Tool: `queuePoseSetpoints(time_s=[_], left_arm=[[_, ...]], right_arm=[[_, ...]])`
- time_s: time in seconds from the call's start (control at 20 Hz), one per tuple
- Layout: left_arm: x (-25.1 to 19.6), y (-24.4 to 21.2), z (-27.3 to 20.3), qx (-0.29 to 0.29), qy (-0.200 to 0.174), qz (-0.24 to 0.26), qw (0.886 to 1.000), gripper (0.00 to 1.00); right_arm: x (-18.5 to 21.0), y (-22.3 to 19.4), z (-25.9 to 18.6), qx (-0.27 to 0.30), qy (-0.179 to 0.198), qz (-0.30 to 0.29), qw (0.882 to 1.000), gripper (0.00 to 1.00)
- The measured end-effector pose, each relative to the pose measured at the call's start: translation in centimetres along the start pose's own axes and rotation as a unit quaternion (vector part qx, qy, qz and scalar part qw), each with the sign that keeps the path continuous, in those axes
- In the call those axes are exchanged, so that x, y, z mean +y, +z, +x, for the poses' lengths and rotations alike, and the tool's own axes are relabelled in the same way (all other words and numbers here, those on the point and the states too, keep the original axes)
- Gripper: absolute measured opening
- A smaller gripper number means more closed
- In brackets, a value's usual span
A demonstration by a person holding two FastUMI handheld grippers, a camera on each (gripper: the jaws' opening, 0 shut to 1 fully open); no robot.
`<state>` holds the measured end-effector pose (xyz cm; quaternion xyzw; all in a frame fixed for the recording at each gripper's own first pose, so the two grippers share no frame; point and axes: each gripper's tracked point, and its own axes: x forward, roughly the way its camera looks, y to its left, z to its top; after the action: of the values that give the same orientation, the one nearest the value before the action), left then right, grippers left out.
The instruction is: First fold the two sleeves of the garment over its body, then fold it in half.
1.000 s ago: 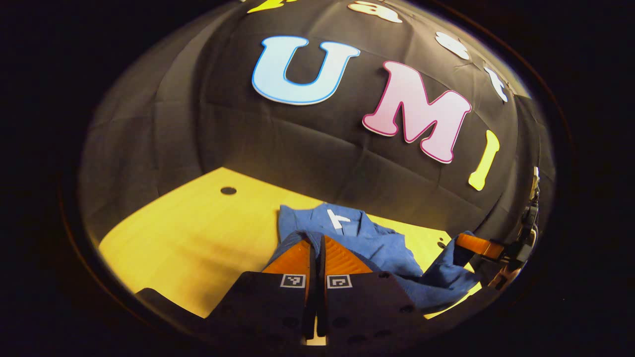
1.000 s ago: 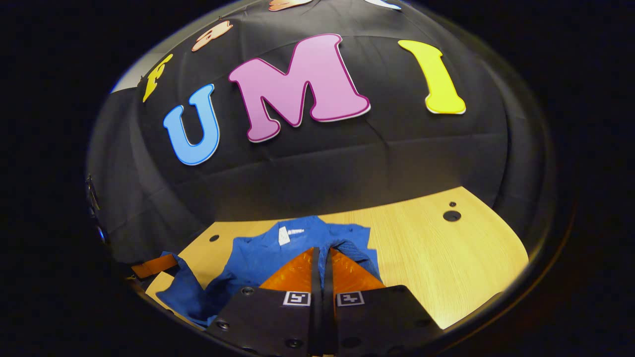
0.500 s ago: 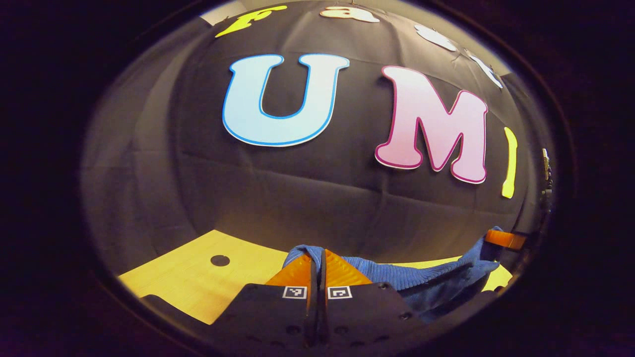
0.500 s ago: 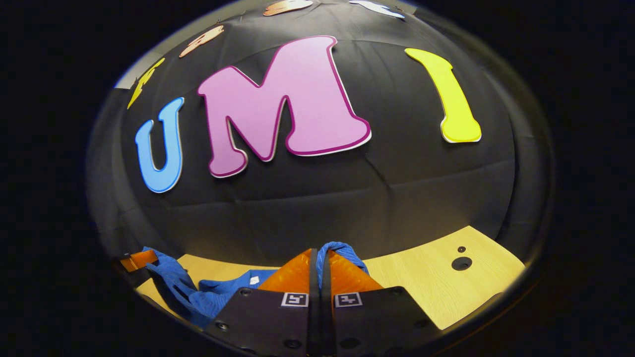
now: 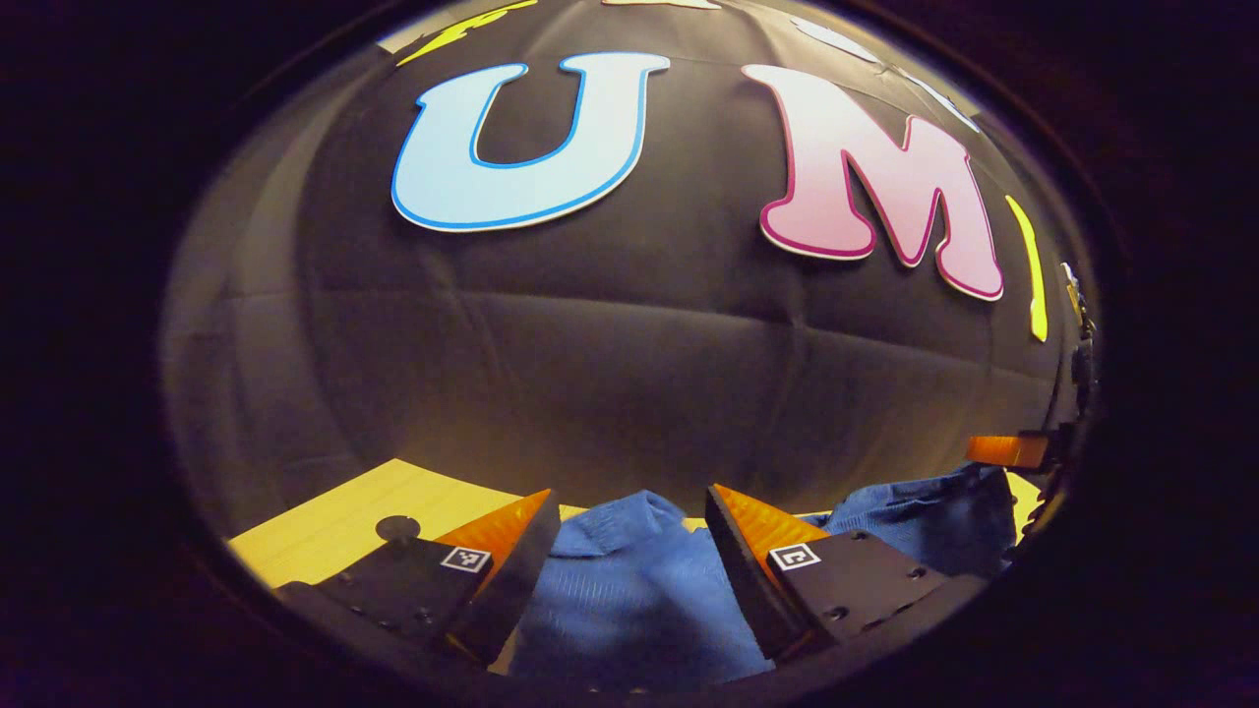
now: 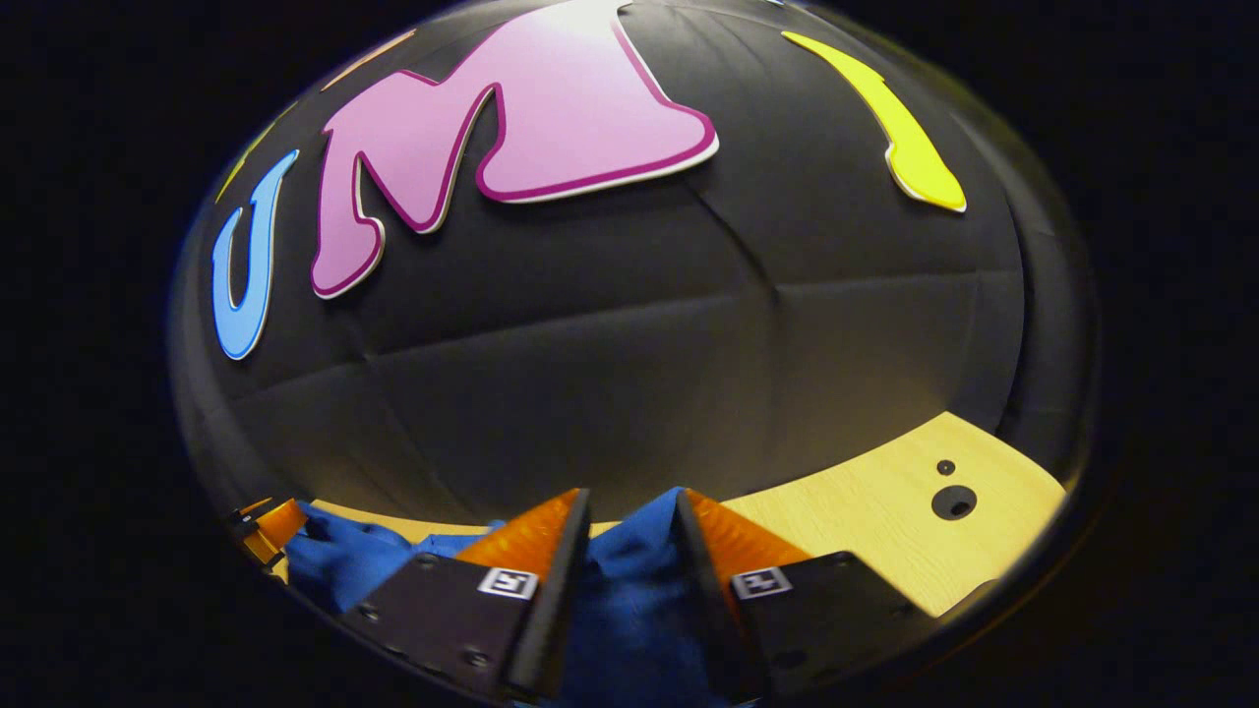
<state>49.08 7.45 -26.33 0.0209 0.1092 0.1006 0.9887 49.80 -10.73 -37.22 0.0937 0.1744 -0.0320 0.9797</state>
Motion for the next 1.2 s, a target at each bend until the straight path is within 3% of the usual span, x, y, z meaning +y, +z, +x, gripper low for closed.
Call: queuePoseSetpoints(time_s=[0.1,0.4,0.55,0.8,0.85,0.95,1.05,1.2], left_arm=[[-1.0,0.1,-1.5,0.01,-0.006,-0.004,1.0,0.83],[-3.2,4.2,-11.6,-0.05,-0.033,-0.002,0.998,0.84],[-4.0,3.0,-17.9,-0.015,-0.06,-0.046,0.997,0.81],[-2.2,4.2,-27.6,-0.05,-0.097,-0.11,0.988,0.82],[-0.8,4.1,-28.6,-0.059,-0.089,-0.115,0.988,0.82],[1.9,4.6,-32.2,-0.073,-0.062,-0.106,0.99,0.81],[3.5,5.0,-36.4,-0.086,-0.046,-0.066,0.993,0.82],[3.8,5.9,-43.0,-0.088,-0.054,-0.009,0.995,0.84]], right_arm=[[-0.7,0.8,-1.3,-0.019,-0.016,-0.021,0.999,1.0],[-0.9,4.3,-10.4,-0.093,-0.024,-0.029,0.995,0.98],[-1.3,4.6,-15.6,-0.115,-0.028,-0.027,0.993,0.98],[-1.8,4.9,-23.1,-0.125,-0.044,-0.057,0.989,0.98],[-1.6,5.1,-24.5,-0.127,-0.047,-0.073,0.988,0.97],[-0.8,5.0,-27.7,-0.116,-0.053,-0.098,0.987,0.98],[0.5,4.7,-31.6,-0.1,-0.044,-0.102,0.989,0.98],[2.5,5.0,-38.0,-0.095,-0.016,-0.077,0.992,0.97]])
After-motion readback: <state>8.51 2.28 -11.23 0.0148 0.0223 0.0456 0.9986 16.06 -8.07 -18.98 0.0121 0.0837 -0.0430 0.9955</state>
